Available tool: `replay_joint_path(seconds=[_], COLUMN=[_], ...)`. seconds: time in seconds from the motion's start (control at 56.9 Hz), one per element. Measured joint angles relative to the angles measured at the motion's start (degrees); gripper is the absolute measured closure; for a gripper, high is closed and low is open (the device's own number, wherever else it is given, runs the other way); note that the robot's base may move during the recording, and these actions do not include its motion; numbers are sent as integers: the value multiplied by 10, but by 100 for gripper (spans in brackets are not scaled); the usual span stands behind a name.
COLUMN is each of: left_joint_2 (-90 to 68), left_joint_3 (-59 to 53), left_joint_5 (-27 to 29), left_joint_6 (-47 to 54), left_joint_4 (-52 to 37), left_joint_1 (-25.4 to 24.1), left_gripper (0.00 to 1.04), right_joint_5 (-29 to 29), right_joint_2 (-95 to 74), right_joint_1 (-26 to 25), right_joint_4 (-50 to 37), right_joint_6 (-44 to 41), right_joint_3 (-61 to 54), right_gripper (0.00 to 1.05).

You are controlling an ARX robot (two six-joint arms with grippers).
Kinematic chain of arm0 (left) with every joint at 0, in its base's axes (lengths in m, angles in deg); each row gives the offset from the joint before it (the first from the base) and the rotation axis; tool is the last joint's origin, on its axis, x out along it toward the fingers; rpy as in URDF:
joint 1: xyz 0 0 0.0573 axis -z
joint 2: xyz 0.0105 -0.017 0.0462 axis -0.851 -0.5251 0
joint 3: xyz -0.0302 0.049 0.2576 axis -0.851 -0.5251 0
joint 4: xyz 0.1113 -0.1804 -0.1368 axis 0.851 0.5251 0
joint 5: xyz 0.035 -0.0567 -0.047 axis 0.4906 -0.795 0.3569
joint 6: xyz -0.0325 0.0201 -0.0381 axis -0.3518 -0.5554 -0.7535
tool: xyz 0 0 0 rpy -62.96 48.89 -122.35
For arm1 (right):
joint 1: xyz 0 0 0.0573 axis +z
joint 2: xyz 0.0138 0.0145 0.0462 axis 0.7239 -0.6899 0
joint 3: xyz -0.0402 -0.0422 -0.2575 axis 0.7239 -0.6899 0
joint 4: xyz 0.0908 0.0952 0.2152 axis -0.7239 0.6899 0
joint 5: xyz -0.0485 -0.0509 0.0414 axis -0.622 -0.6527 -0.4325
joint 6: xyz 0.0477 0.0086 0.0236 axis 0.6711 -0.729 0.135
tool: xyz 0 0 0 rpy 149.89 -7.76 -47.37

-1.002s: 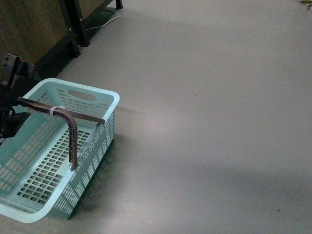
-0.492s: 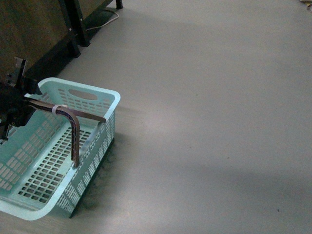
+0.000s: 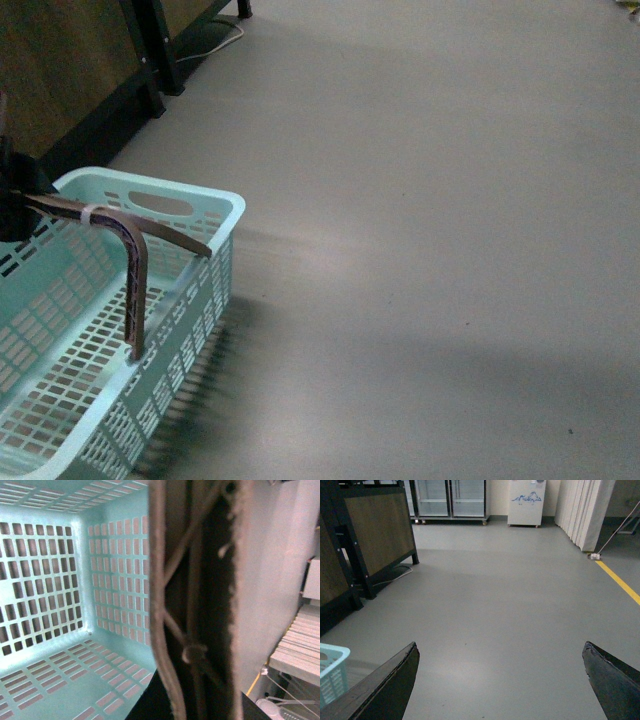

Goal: Pick mango and avocado into basket

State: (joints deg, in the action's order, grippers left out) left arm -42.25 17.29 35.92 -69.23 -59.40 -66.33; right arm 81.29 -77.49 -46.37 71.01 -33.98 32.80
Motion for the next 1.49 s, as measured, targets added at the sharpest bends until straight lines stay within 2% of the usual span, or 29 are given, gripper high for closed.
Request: replay_joint_path(seconds=[0.158, 0.334, 0.545, 0.756, 1.037, 1.494], left_joint_2=[137, 351, 544, 665, 742, 746], left_joint_3=[-67, -118, -119, -82, -44, -39], left_joint_5=[20, 42, 76, 116, 164, 170], left_joint_6=[-23, -60, -82, -92, -93, -93], left_joint_4=[30, 133, 257, 360, 450, 453], left_joint_1=[7, 24, 52, 92, 158, 163], left_gripper=[99, 99, 99, 99, 99, 99], right_joint_5=[0, 0, 0, 0, 0, 0], right_joint_2=[0, 0, 0, 0, 0, 0], right_joint_1=[0, 0, 0, 0, 0, 0], right_joint_4=[0, 0, 0, 0, 0, 0], right_joint_6=[0, 0, 0, 0, 0, 0], right_joint_3=[0, 0, 0, 0, 0, 0], right_gripper=[8, 8, 8, 8, 8, 8])
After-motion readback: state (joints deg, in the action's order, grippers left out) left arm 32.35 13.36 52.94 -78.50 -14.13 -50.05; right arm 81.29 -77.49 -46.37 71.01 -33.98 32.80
